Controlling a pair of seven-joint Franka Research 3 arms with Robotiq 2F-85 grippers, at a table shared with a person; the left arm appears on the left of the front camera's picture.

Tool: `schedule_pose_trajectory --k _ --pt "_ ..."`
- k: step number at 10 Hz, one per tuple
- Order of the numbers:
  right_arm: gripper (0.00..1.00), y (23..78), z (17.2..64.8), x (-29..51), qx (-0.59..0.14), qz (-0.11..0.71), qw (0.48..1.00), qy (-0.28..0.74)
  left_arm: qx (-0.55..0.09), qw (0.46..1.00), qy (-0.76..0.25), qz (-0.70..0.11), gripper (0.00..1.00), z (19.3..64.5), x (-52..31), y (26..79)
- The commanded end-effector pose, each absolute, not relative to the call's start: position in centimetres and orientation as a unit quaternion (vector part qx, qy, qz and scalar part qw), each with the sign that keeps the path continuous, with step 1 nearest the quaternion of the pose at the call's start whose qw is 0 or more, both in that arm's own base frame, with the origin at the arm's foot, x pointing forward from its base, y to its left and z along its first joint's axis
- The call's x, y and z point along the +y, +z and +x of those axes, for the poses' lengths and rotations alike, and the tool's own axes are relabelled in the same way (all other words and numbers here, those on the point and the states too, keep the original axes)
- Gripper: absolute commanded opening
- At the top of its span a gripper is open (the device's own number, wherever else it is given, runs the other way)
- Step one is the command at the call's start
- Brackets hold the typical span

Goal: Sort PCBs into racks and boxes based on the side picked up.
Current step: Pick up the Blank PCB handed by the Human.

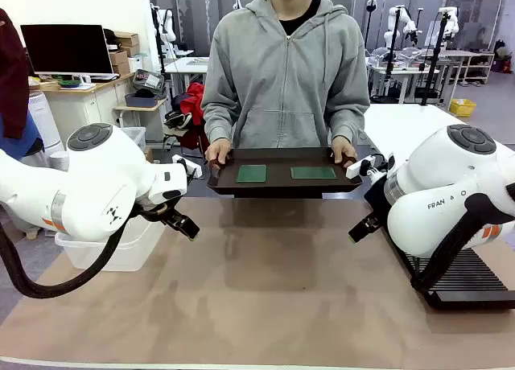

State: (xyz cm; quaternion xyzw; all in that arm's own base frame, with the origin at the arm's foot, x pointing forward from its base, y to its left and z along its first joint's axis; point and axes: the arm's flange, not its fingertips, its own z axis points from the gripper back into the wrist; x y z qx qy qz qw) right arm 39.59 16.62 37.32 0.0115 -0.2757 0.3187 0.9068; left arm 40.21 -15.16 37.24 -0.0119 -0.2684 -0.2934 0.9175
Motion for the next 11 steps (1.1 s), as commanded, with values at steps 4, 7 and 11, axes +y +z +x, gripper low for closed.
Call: schedule_pose_trajectory --k 4,7,11 --pt "1.00 37.32 39.59 16.62 -0.276 0.012 0.907 0.319 -0.268 0.917 -0.293 -0.012 1.00 40.21 -15.16 37.24" --pt "1.00 37.32 39.59 16.62 -0.276 0.012 0.907 0.319 -0.268 0.917 -0.293 -0.012 1.00 40.21 -15.16 37.24" --pt "1.00 37.32 39.59 16.62 -0.276 0.012 0.907 0.319 -0.268 0.917 -0.293 -0.012 1.00 40.21 -15.16 37.24"
